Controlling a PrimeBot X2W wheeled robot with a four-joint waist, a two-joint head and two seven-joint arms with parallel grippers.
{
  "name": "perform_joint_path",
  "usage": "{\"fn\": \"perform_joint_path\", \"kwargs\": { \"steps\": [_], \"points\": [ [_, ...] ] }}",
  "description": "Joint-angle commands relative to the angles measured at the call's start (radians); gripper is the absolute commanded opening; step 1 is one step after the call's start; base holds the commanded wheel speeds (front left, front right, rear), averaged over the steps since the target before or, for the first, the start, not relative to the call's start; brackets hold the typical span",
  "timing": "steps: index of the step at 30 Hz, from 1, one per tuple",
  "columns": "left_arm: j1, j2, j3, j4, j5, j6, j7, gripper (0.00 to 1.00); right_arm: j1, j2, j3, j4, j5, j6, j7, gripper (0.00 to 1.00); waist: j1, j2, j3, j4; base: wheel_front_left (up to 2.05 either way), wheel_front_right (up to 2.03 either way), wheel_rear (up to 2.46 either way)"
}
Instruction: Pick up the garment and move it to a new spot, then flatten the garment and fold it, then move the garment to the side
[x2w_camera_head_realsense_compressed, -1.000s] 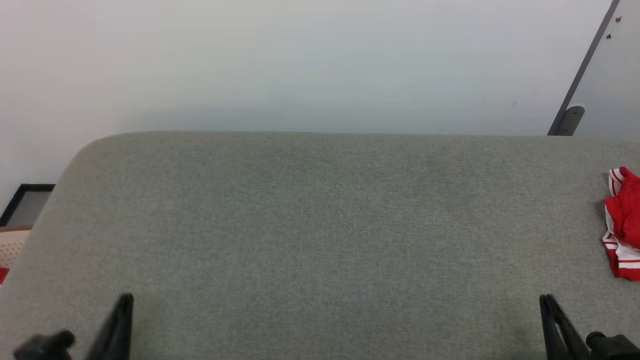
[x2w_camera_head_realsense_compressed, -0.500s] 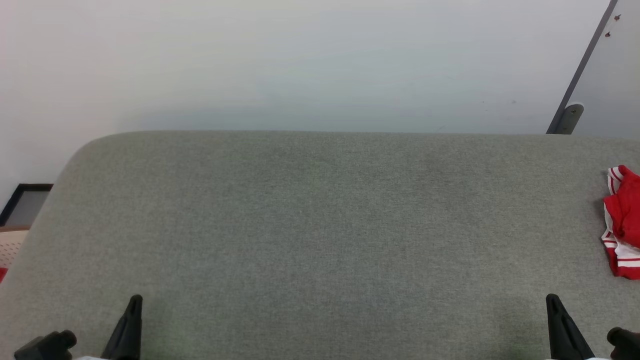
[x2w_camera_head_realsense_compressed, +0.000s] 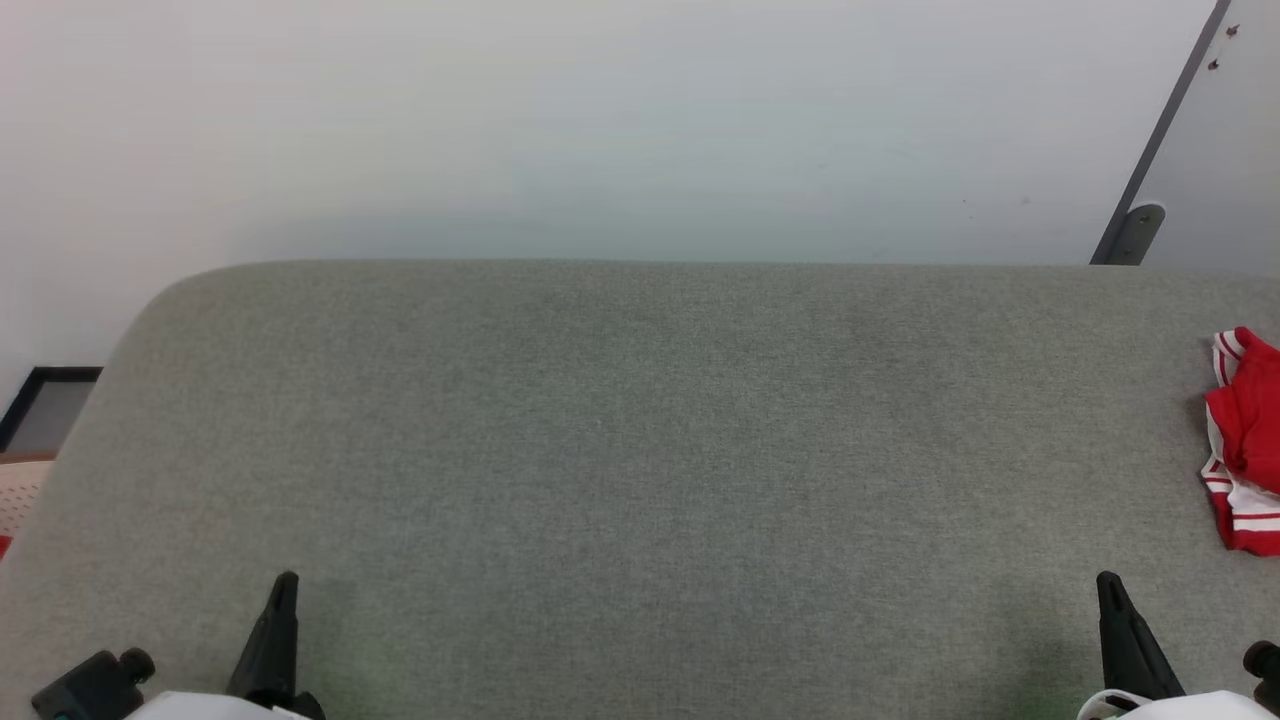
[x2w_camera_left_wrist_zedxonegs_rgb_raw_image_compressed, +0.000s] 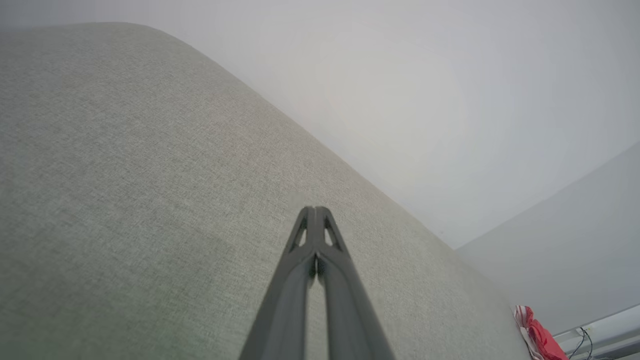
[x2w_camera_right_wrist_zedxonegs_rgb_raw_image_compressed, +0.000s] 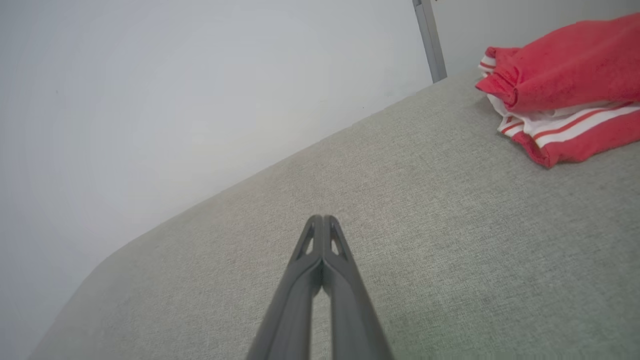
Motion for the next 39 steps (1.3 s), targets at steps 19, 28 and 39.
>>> {"fn": "perform_joint_path", "kwargs": {
  "steps": [19,28,39],
  "points": [
    [-0.056,-0.06,0.041,-0.009,-0.193,-0.001,0.072,0.0,-0.065,0.006,-0.011,0.003,0.308,-0.001,0.071,0.0,0.0,-0.0001,0.005,-0.005,0.0,0.0,0.0],
    [-0.07,-0.087,0.054,-0.008,-0.264,-0.001,0.099,0.0,-0.08,0.008,-0.014,0.009,0.423,-0.001,0.098,0.0,0.0,-0.0001,0.008,-0.007,0.0,0.0,0.0],
    [-0.084,-0.115,0.066,-0.007,-0.336,-0.002,0.127,0.0,-0.095,0.011,-0.016,0.015,0.54,-0.001,0.126,0.0,0.0,-0.0001,0.01,-0.01,0.0,0.0,0.0]
  ]
}}
